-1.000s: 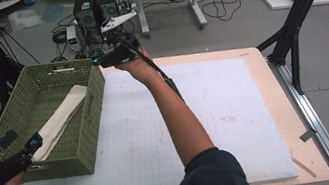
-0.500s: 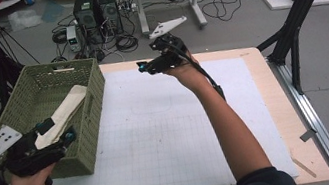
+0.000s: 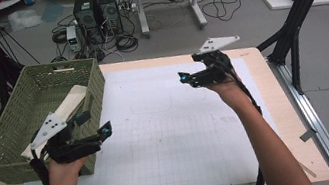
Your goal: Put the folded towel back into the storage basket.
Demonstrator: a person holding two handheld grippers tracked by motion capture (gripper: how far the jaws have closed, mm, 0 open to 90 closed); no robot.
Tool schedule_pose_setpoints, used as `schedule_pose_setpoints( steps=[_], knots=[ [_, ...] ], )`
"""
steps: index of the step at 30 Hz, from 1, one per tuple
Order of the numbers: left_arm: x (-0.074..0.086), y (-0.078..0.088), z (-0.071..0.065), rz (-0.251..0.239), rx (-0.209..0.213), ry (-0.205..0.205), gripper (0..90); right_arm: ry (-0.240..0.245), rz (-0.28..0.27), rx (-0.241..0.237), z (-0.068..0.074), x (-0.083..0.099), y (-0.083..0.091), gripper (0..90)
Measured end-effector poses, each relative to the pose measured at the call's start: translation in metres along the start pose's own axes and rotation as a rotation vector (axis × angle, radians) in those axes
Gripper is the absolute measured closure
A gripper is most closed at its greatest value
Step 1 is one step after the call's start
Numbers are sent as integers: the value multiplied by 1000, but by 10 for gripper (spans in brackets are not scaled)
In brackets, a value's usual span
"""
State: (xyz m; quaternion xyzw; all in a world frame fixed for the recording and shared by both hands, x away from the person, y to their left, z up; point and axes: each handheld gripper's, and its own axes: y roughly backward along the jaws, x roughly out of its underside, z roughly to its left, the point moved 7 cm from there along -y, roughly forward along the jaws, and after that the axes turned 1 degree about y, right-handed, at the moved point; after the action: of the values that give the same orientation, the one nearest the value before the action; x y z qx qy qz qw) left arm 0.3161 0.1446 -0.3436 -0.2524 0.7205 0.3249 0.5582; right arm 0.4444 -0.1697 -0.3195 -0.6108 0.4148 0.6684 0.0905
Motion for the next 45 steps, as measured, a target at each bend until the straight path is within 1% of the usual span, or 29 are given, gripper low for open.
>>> schedule_pose_setpoints(
  steps=[2, 4, 6, 11, 13, 15, 17, 19, 21, 23, 25, 27, 31, 32, 34, 36, 38, 40, 45],
  knots=[
    [4, -7, -5, 3, 25, -1, 182, -21, 3, 17, -3, 11, 12, 175],
    [8, -15, -10, 15, 49, -8, 183, -19, -3, 39, -6, 21, 24, 175],
    [12, -23, -15, 24, 73, -14, 182, -31, -2, 59, -8, 32, 35, 175],
    [20, -40, -24, 42, 110, -26, 183, -59, -5, 106, -9, 60, 58, 175],
    [22, -45, -28, 44, 121, -30, 183, -78, -11, 119, -7, 71, 67, 175],
    [26, -51, -33, 51, 141, -48, 183, -93, -15, 137, -5, 82, 75, 174],
    [32, -54, -37, 58, 157, -52, 185, -90, -4, 163, -2, 95, 82, 175],
    [38, -57, -38, 59, 162, -52, 185, -103, 7, 190, 2, 108, 91, 175],
    [45, -60, -40, 66, 170, -55, 185, -119, 3, 213, 6, 120, 100, 174],
    [52, -61, -40, 74, 177, -54, 186, -123, 9, 242, 10, 133, 107, 174],
    [58, -63, -41, 82, 181, -58, 186, -140, 13, 256, 15, 146, 114, 173],
    [63, -64, -42, 83, 183, -58, 186, -153, 18, 260, 19, 156, 118, 172],
    [72, -64, -44, 93, 186, -65, 190, -171, 3, 274, 28, 170, 123, 172],
    [74, -64, -44, 95, 186, -65, 190, -169, -4, 278, 29, 173, 124, 172],
    [75, -63, -44, 96, 183, -63, 190, -182, -8, 280, 32, 180, 125, 172],
    [77, -63, -44, 91, 182, -69, 190, -190, -15, 289, 33, 185, 125, 172],
    [78, -64, -44, 93, 184, -74, 190, -169, 9, 285, 33, 187, 123, 172],
    [80, -65, -44, 97, 183, -76, 190, -157, 9, 298, 32, 187, 123, 172],
    [83, -66, -45, 104, 181, -74, 190, -138, 17, 291, 34, 188, 119, 173]
  ],
)
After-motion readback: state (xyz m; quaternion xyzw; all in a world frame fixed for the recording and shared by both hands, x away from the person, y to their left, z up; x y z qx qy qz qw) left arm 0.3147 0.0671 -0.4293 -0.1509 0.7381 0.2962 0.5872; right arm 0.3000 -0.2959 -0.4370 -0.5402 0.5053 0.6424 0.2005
